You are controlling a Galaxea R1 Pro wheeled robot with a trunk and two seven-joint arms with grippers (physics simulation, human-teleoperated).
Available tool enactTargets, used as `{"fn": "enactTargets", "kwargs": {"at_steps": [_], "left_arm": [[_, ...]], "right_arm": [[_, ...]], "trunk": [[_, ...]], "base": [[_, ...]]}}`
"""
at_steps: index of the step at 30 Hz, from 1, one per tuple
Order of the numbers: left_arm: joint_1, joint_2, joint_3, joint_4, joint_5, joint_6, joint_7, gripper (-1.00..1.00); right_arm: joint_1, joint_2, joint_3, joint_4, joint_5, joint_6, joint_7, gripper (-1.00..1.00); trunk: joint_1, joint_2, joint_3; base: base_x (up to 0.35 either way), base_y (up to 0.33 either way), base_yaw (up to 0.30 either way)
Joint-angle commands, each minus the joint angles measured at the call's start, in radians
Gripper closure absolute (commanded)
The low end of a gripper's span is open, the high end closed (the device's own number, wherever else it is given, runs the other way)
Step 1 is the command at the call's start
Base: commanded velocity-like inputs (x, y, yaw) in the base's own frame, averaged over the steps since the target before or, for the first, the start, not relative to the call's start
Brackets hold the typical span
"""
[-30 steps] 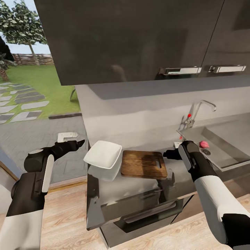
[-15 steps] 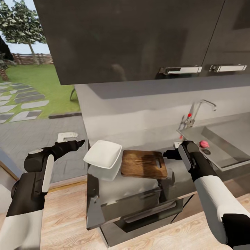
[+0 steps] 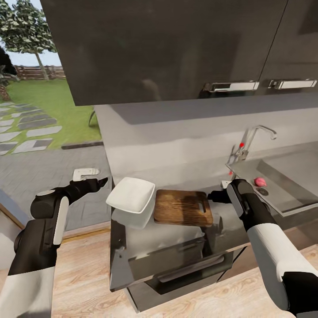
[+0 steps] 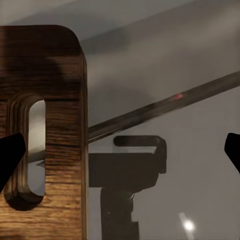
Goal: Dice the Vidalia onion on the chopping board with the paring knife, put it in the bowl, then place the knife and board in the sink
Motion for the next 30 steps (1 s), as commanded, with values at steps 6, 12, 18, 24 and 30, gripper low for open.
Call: {"fn": "enactTargets", "kwargs": {"at_steps": [6,12,18,24,30], "left_arm": [[-0.001,0.000,0.001,-0.001,0.001,0.006,-0.004,-1.00],[0.000,0.000,0.001,-0.001,0.001,0.006,-0.004,-1.00],[-0.001,0.000,0.001,-0.001,0.000,0.005,-0.004,-1.00],[0.000,0.000,0.001,-0.001,0.001,0.006,-0.004,-1.00],[0.000,0.000,0.001,-0.001,0.001,0.006,-0.004,-1.00]], "right_arm": [[-0.001,0.000,0.001,-0.001,-0.011,0.003,-0.010,-1.00],[-0.001,0.000,0.001,-0.001,-0.011,0.003,-0.010,-1.00],[-0.001,0.000,0.001,-0.001,-0.011,0.003,-0.010,-1.00],[-0.001,0.000,0.001,-0.001,-0.011,0.003,-0.010,-1.00],[-0.001,0.000,0.001,-0.001,-0.011,0.003,-0.010,-1.00]], "trunk": [[0.001,-0.002,-0.003],[0.001,-0.002,-0.009],[0.001,-0.002,-0.013],[0.001,-0.002,-0.017],[0.001,-0.002,-0.021]], "base": [[0.000,0.000,0.000],[0.000,0.000,0.000],[0.000,0.000,0.000],[0.000,0.000,0.000],[0.000,0.000,0.000]]}}
